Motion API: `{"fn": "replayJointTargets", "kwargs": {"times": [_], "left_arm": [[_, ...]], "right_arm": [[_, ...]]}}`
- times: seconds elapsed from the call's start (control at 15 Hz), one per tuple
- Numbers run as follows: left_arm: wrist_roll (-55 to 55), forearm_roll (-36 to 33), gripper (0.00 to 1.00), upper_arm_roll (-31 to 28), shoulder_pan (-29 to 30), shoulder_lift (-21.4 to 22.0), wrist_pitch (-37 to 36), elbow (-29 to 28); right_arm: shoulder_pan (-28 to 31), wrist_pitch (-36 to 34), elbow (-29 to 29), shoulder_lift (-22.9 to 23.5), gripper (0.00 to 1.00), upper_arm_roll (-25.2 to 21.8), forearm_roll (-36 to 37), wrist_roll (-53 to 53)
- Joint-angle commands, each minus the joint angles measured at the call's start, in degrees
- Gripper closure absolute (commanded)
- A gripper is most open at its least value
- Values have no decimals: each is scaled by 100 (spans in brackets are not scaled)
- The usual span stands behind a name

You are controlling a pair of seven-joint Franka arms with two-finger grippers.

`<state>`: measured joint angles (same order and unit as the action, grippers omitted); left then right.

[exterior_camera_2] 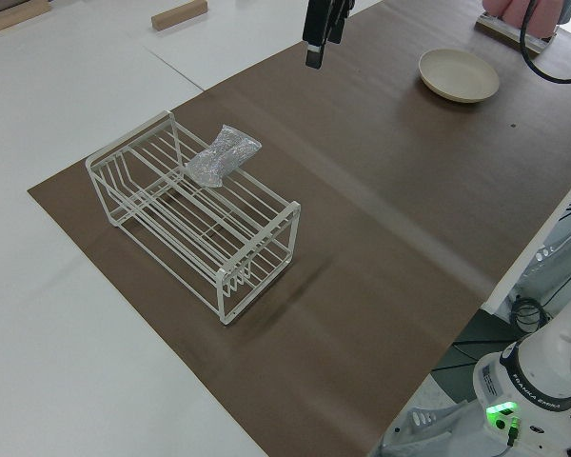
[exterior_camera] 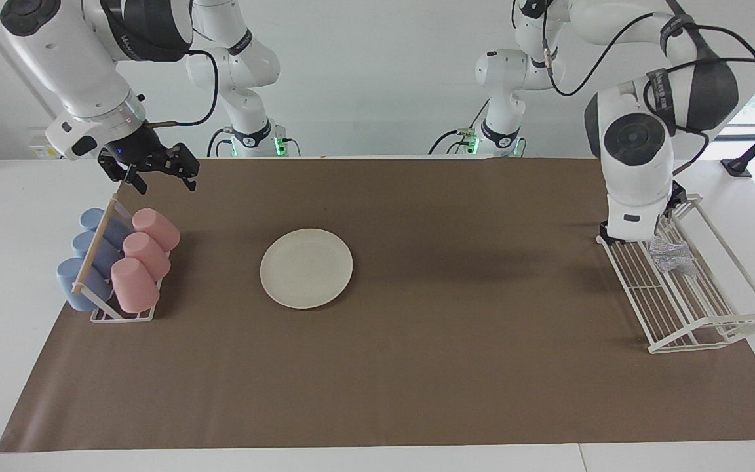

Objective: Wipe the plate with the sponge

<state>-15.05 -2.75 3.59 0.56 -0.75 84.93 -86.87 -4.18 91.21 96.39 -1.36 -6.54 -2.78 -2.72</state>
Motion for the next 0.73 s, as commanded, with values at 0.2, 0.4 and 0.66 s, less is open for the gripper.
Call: {"fn": "replayJointTargets", "kwargs": {"times": [0.2,0.4,0.66], "left_arm": [[319,433,0,19,23,619,1023,-1393],[318,415,0,10,-135,550,1009,-1377],[310,424,0,19,-152,383,263,-807]], "right_arm": [[5,38,-15,-30,0,56,120,87],[-4,2,-102,-48,0,83,216,-44],[5,-33,-138,-66,0,83,444,-132]]}}
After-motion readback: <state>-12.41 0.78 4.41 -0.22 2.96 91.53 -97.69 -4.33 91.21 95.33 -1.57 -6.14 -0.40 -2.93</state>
